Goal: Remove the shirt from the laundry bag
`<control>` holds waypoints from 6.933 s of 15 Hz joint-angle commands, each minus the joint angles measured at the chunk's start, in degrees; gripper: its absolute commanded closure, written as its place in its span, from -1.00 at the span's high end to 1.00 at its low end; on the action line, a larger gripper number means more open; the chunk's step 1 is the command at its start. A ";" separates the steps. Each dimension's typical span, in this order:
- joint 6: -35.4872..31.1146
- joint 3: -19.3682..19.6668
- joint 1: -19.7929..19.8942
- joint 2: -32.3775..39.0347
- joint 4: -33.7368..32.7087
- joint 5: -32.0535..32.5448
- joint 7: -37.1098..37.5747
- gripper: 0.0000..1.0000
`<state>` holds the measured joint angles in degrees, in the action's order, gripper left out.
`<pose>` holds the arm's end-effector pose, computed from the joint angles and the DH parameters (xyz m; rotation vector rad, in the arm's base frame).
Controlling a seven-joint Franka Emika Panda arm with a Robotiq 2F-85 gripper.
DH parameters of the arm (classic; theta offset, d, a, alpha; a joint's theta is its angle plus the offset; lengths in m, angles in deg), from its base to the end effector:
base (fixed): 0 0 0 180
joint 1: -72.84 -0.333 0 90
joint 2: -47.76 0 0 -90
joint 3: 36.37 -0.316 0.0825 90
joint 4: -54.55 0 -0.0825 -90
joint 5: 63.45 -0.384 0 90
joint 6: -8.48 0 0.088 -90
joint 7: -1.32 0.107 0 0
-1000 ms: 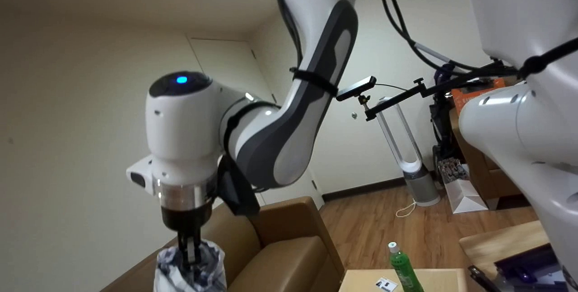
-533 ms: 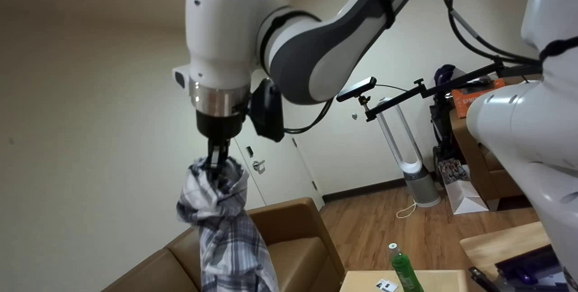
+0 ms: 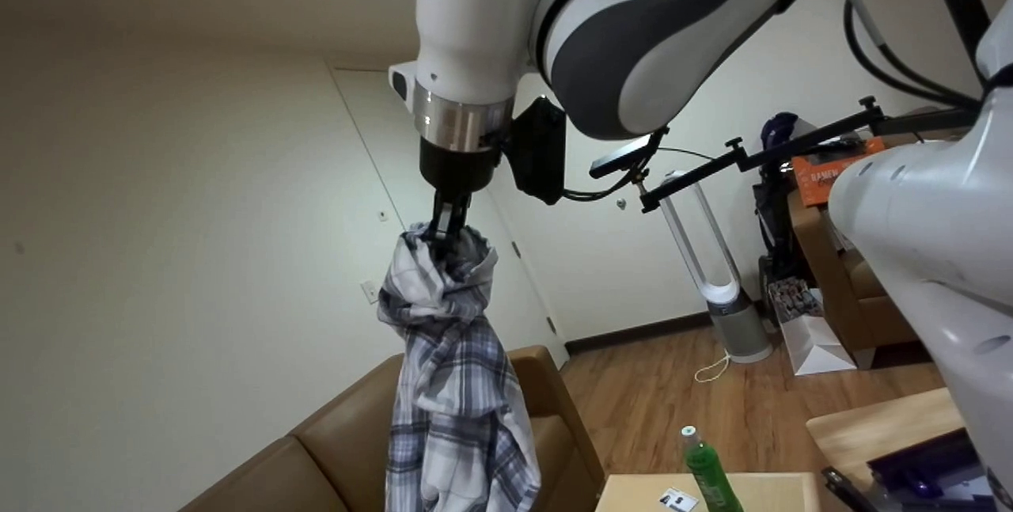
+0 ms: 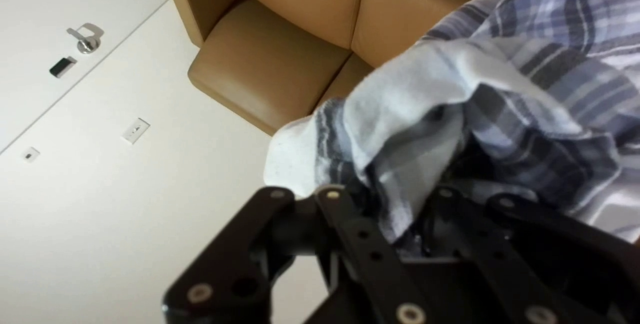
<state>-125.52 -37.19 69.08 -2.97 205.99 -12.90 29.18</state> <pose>0.3334 0.0153 0.5712 2.3558 0.0448 0.9411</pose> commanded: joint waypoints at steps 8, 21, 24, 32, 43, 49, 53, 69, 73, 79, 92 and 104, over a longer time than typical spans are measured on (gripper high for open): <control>1.97 5.72 18.35 -8.25 2.11 -9.27 1.42 -0.88; 0.64 8.25 21.76 -4.41 7.93 -9.56 2.30 -0.87; -1.05 11.78 20.21 4.89 4.71 -18.95 -6.79 -0.88; 0.97 14.04 16.39 28.92 0.63 -27.52 -12.63 -0.89; -5.68 10.50 17.91 47.40 -5.08 -30.73 -3.18 -0.89; -1.15 13.22 14.91 62.16 -15.80 -28.55 9.16 -0.89; -1.21 13.90 13.77 63.73 -16.10 -34.68 2.52 -0.69; 7.38 17.72 16.04 89.82 -45.01 -41.18 -7.83 -0.20; 14.62 16.76 24.34 88.45 -53.81 -43.05 -22.71 0.20; 31.43 11.05 40.11 89.74 -74.40 -46.18 -48.33 0.98; 16.29 7.80 23.74 70.13 -42.79 -39.81 -54.28 1.00; 13.39 8.09 18.30 63.83 -38.78 -42.64 -46.86 1.00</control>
<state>-109.11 -28.63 89.10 66.53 163.75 -52.87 -21.76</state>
